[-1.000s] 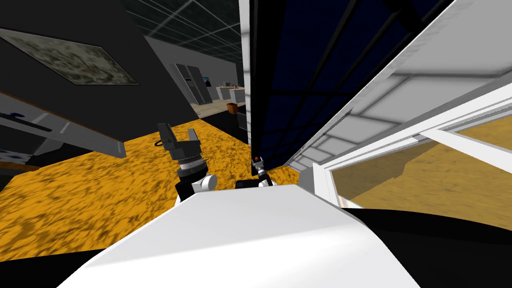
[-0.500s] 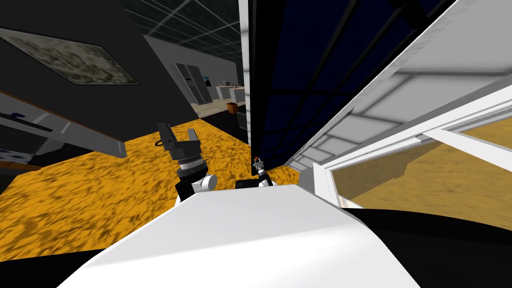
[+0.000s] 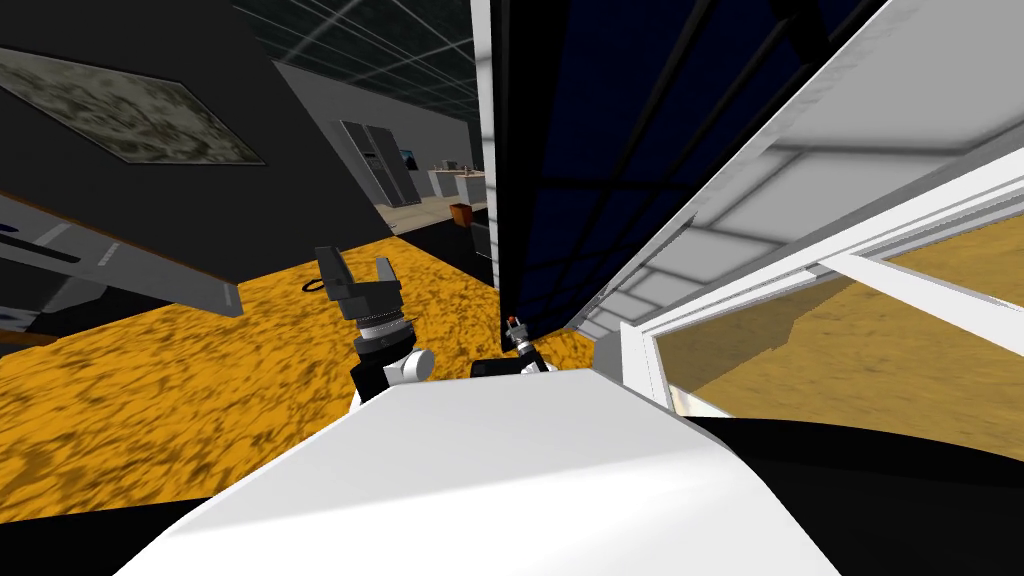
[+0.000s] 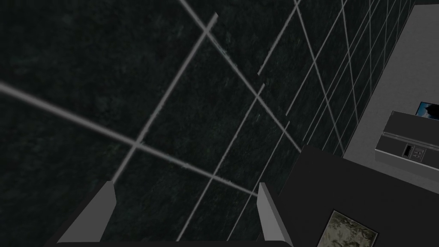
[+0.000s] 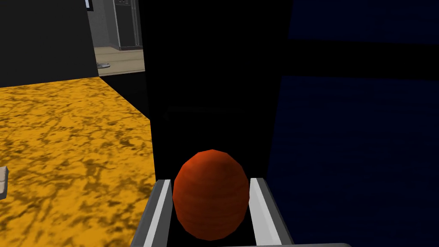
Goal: Push the door open
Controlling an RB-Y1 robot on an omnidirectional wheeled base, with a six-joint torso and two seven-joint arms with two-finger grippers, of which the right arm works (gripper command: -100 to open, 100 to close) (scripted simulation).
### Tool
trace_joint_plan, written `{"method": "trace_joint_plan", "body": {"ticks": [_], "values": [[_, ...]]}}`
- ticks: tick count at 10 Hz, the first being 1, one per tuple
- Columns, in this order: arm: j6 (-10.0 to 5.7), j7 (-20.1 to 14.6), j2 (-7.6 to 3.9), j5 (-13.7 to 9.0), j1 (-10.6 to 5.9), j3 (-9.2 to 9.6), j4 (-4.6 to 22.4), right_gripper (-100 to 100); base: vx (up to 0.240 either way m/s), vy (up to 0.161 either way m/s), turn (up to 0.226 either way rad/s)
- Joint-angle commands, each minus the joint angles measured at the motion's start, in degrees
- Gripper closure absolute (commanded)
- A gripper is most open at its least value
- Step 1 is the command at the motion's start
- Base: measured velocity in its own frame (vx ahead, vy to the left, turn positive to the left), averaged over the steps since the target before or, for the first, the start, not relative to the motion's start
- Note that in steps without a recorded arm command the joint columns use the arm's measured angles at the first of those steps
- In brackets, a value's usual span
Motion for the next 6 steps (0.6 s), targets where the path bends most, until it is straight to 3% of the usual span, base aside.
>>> {"method": "trace_joint_plan", "body": {"ticks": [1, 6], "values": [[-0.52, -1.09, -1.73, 0.5, 0.18, 2.02, -1.35, 100, -0.081, -0.078, -0.058], [-1.33, -4.28, -7.02, 2.03, 0.78, 8.37, -5.7, 100, -0.072, -0.068, -0.055]]}}
